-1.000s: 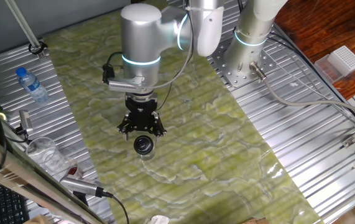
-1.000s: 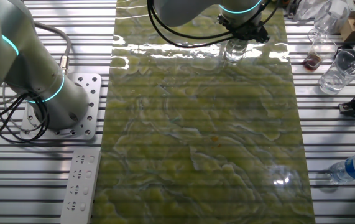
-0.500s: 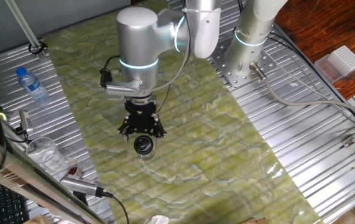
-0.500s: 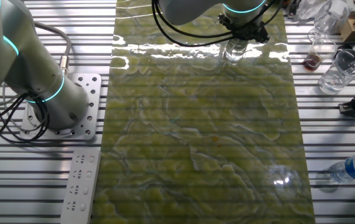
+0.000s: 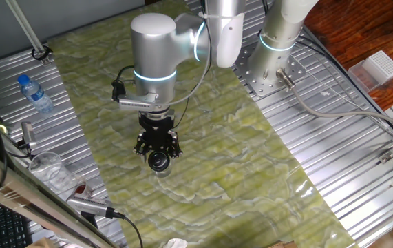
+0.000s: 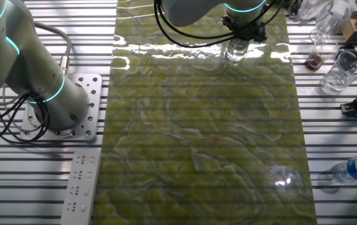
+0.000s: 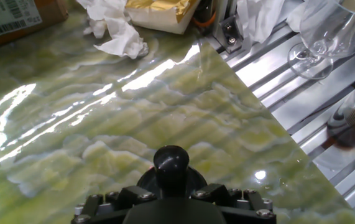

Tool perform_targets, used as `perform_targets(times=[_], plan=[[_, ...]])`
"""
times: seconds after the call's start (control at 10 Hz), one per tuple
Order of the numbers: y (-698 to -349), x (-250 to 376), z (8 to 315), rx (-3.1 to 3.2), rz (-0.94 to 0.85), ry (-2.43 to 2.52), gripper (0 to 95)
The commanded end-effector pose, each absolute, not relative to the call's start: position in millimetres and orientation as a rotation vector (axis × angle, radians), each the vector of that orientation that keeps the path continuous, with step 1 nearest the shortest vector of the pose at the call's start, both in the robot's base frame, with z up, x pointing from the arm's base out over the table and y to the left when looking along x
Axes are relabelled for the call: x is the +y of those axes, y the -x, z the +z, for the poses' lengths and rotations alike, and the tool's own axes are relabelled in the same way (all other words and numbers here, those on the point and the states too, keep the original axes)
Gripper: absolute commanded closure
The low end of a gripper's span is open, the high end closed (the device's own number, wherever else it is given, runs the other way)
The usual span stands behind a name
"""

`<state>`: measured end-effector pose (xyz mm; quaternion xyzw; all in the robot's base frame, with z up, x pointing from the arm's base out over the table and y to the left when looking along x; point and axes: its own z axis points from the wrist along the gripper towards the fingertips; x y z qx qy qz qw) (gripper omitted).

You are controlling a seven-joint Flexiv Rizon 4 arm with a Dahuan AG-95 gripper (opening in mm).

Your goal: Screw the lid onto the jar

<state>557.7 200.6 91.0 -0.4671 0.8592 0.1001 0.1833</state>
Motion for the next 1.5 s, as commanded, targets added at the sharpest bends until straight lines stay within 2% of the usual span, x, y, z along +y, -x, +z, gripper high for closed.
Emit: perform_targets(times=[0.1,1.5], plan=[[-557.0,200.4,91.7,2.425,0.286,1.316,38.0],[-552.5,198.9,96.4,2.391,0.227,1.217,38.0]])
